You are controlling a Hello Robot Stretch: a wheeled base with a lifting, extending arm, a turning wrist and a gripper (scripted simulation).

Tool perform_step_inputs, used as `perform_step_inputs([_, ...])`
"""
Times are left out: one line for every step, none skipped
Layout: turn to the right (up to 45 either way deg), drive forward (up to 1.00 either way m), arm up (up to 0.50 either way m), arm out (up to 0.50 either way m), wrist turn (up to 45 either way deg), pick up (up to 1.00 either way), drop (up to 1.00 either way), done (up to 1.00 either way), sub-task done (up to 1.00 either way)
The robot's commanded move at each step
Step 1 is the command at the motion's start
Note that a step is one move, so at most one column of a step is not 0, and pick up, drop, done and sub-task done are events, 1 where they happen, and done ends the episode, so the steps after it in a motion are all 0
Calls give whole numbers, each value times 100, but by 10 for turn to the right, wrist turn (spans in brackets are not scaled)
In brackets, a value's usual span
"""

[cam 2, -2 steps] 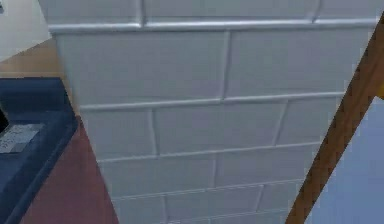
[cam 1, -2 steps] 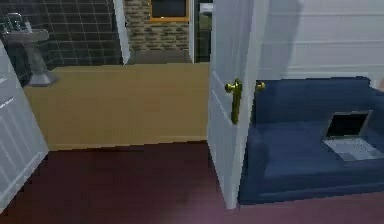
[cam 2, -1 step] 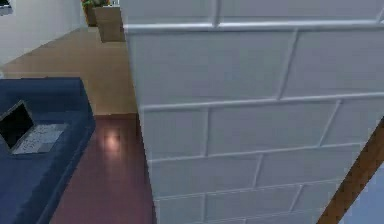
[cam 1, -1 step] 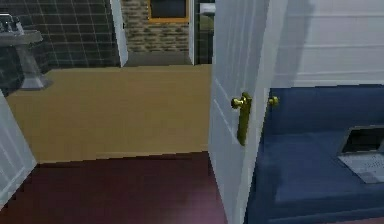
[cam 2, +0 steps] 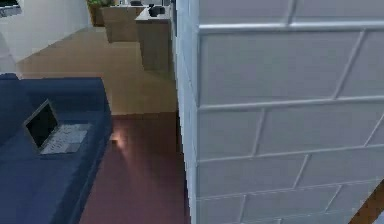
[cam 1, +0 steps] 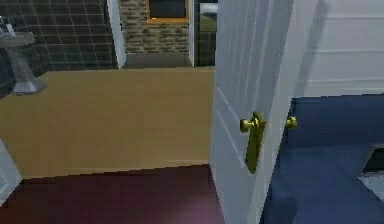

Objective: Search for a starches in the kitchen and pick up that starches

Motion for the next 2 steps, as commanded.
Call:
perform_step_inputs([450,0,0,0,0,0,0,0,0])
perform_step_inputs([270,0,0,0,0,0,0,0,0])
